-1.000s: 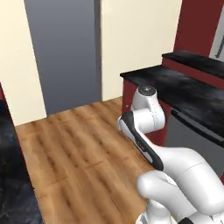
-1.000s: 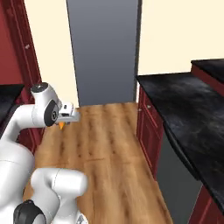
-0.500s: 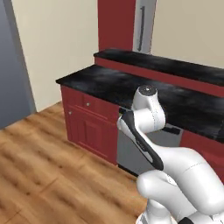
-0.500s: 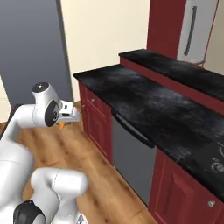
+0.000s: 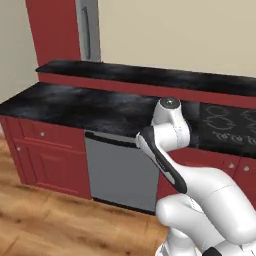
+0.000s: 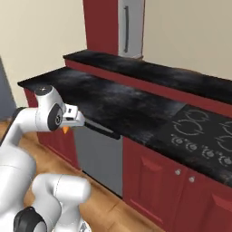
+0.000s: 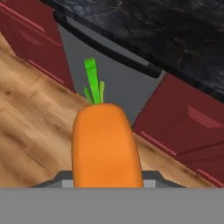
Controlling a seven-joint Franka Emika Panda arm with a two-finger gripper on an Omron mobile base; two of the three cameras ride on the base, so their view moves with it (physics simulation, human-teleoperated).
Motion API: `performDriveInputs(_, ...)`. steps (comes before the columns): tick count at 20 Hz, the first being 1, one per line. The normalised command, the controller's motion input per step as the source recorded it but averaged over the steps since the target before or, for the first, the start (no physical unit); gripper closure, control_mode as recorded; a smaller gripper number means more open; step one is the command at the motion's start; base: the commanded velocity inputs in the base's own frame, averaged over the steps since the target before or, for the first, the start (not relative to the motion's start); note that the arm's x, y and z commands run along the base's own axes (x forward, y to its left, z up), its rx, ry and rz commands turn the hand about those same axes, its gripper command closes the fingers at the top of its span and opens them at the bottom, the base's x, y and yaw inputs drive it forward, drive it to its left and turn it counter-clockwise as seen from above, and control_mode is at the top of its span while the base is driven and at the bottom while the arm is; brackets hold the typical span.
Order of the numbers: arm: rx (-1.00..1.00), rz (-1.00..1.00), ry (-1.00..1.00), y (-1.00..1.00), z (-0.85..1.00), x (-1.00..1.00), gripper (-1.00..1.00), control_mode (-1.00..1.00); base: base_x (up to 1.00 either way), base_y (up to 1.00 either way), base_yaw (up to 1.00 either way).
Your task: Turn on the sink faucet. Then move the carrot from the counter to the sink. Turn off the sink. Move the vegetable from the sink to the pot next to the stove. Finally move the pot to the front right burner.
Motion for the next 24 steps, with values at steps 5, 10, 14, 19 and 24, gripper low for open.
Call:
performDriveInputs(5,0.0,0.0,0.0,0.0,0.0,0.0,1.0,1.0,0.0,-0.45,-0.47)
performDriveInputs(10,0.0,0.0,0.0,0.0,0.0,0.0,1.0,1.0,0.1,-0.45,-0.45)
performDriveInputs(14,0.0,0.0,0.0,0.0,0.0,0.0,1.0,1.0,0.33,-0.45,-0.36)
performDriveInputs(19,0.0,0.0,0.0,0.0,0.0,0.0,1.0,1.0,0.43,-0.45,-0.28)
performDriveInputs(24,0.0,0.0,0.0,0.0,0.0,0.0,1.0,1.0,0.43,-0.54,-0.25)
